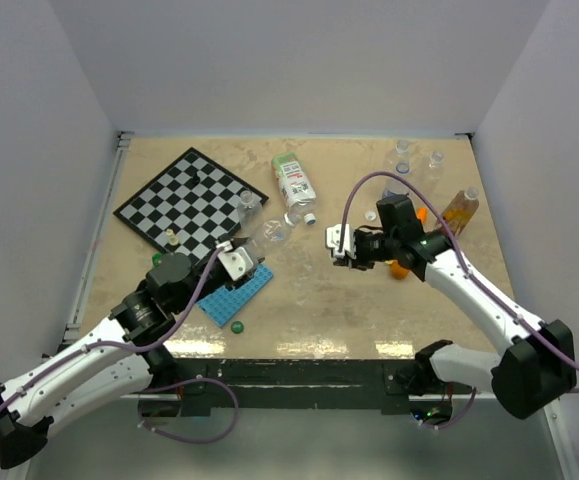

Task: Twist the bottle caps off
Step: Place the bottle cap at the center of the board, then place the plastic bottle at the center of the board.

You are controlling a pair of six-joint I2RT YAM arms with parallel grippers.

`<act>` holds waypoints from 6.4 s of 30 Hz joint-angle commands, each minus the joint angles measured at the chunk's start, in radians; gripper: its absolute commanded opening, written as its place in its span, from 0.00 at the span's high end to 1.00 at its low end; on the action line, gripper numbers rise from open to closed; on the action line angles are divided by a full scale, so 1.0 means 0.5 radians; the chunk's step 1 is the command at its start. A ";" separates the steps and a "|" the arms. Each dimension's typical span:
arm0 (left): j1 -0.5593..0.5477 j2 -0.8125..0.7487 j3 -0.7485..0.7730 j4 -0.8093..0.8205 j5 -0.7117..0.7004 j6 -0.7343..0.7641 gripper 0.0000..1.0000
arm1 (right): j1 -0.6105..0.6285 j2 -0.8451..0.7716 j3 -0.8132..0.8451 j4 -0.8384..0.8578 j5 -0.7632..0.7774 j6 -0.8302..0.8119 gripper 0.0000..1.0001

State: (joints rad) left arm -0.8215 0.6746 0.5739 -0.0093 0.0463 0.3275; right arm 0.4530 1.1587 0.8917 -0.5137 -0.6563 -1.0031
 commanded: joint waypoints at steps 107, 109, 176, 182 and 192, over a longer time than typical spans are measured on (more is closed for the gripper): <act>0.072 -0.048 -0.102 0.344 0.386 -0.130 0.99 | 0.284 0.398 0.959 -0.022 -1.175 0.585 0.07; 0.069 -0.058 -0.120 0.399 0.423 -0.164 0.99 | 0.287 0.410 0.950 0.006 -1.224 0.632 0.07; 0.180 -0.349 -0.040 0.224 -0.783 -0.235 0.00 | 0.386 0.735 1.116 0.119 0.340 0.914 0.80; 0.183 -0.349 -0.040 0.224 -0.774 -0.235 0.00 | 0.401 0.757 1.067 0.104 0.340 0.896 0.79; 0.186 -0.361 -0.046 0.224 -0.768 -0.235 0.00 | 0.453 0.901 1.073 0.058 0.411 0.923 0.76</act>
State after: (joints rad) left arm -0.7334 0.5037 0.5163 0.0860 -0.3294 0.2016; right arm 0.6708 1.5879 1.4044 -0.4789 -0.4767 -0.5598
